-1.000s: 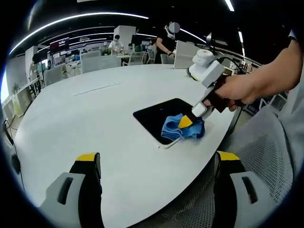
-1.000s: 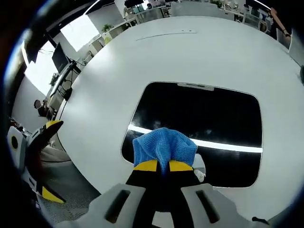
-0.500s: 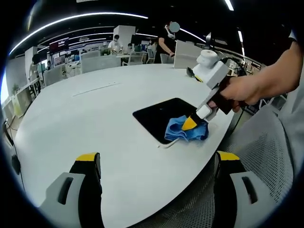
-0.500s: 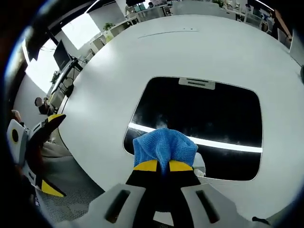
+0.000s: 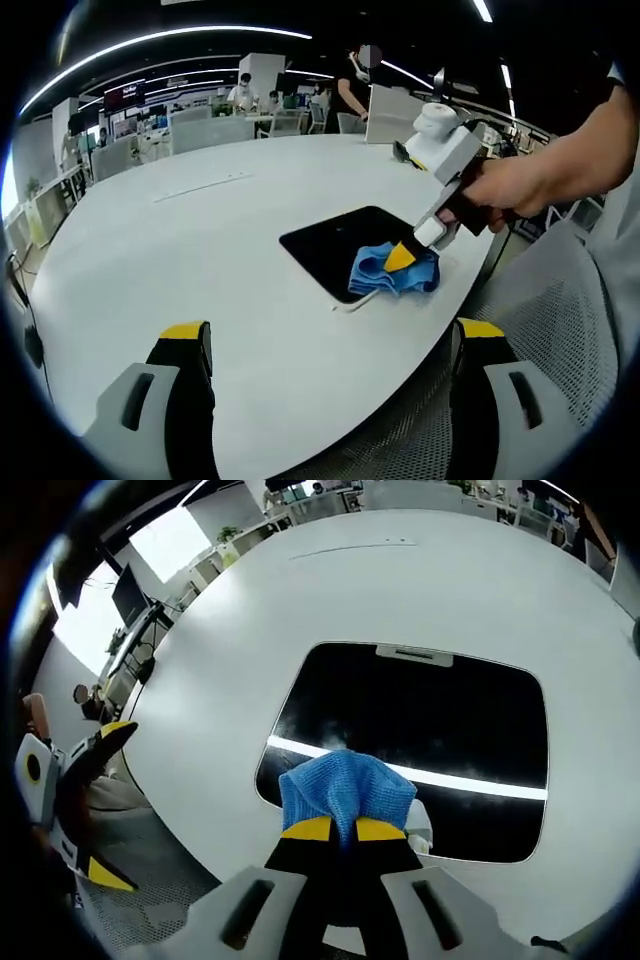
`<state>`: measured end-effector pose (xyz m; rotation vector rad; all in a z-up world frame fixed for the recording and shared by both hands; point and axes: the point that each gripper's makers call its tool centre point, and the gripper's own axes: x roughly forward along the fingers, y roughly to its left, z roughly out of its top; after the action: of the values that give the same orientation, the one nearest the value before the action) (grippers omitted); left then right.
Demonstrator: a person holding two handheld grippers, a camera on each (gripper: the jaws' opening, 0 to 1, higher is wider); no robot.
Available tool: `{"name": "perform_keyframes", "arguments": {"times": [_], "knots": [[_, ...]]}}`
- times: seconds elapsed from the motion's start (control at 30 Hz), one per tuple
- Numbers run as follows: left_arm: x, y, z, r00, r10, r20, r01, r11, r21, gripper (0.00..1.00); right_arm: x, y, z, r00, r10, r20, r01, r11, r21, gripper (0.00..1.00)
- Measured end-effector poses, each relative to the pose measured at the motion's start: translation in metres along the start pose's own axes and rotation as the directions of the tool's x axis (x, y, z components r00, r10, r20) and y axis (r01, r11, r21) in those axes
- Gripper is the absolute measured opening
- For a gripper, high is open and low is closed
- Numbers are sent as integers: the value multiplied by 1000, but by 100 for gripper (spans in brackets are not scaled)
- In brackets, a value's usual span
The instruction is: Wipe the mirror surface with the cleaning cloth until all visible marks leave the cleaned area.
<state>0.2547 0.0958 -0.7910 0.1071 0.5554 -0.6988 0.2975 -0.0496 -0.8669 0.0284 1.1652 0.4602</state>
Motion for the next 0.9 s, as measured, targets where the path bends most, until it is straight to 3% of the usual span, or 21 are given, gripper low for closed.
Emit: {"name": "perform_keyframes", "arguments": {"times": [0.7,0.9], "knots": [[0,-2,0,1000,-11,3,11,1000,-4,99,-11,-30,-6,999,-35,16,34,998,58,0],[0,-1,0,1000,-10,4,10,1000,-7,99,-12,-30,-7,999,-39,18,38,997,60,0]]}}
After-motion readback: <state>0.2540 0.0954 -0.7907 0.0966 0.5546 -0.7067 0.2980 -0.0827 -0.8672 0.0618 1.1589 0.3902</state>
